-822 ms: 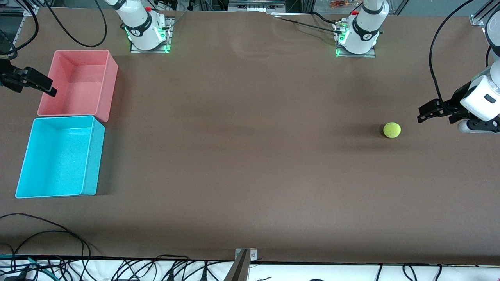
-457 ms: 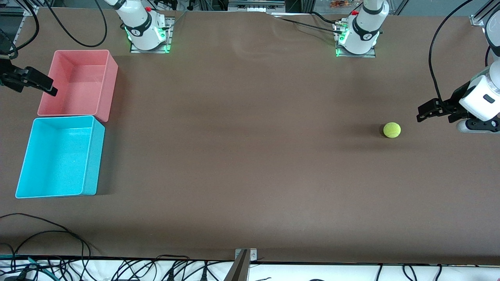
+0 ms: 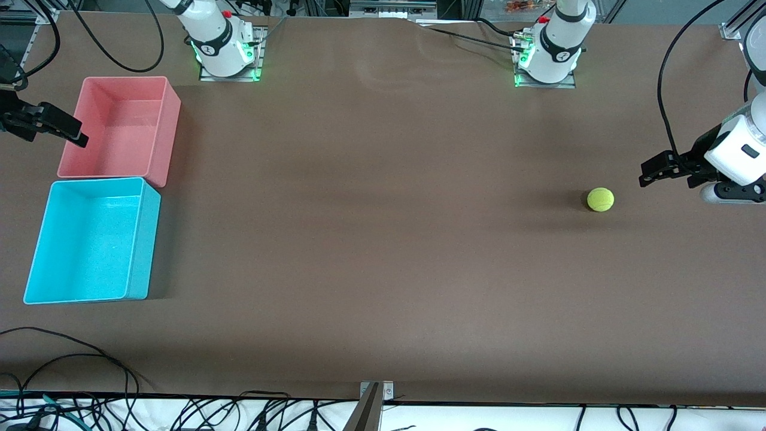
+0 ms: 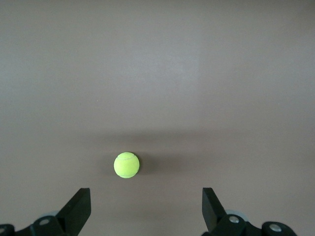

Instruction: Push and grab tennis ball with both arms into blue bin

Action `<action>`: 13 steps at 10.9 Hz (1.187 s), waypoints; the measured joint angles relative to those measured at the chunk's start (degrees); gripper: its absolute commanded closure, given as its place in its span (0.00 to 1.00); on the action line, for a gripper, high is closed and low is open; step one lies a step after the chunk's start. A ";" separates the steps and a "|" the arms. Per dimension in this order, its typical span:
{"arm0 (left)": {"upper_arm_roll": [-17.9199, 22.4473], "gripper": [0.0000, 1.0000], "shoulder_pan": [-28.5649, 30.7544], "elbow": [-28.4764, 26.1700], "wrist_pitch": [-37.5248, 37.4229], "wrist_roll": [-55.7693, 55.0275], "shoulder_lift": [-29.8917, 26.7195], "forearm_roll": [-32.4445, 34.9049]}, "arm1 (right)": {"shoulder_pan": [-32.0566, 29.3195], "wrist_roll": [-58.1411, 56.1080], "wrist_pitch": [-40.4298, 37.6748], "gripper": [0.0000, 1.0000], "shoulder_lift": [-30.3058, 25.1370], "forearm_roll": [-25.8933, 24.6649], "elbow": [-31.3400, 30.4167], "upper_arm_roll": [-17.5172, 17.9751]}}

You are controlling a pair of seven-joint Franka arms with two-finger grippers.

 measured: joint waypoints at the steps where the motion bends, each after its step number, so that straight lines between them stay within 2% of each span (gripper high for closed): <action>1: 0.06 0.03 0.09 0.00 -0.02 0.02 0.00 0.00 | 0.00 0.00 0.00 0.00 0.00 0.00 0.00 0.00; 6: 0.08 0.07 0.21 0.00 -0.10 0.03 0.00 0.00 | 0.00 0.00 0.00 0.00 0.00 0.00 0.00 0.00; 10: 0.09 0.00 0.38 0.00 -0.15 0.03 0.00 0.00 | 0.00 0.00 0.00 0.00 0.00 0.00 0.00 0.00; 13: 0.13 0.00 1.22 0.02 -0.15 -0.02 -0.01 -1.92 | 0.00 0.00 0.00 0.00 0.00 0.00 0.00 -0.02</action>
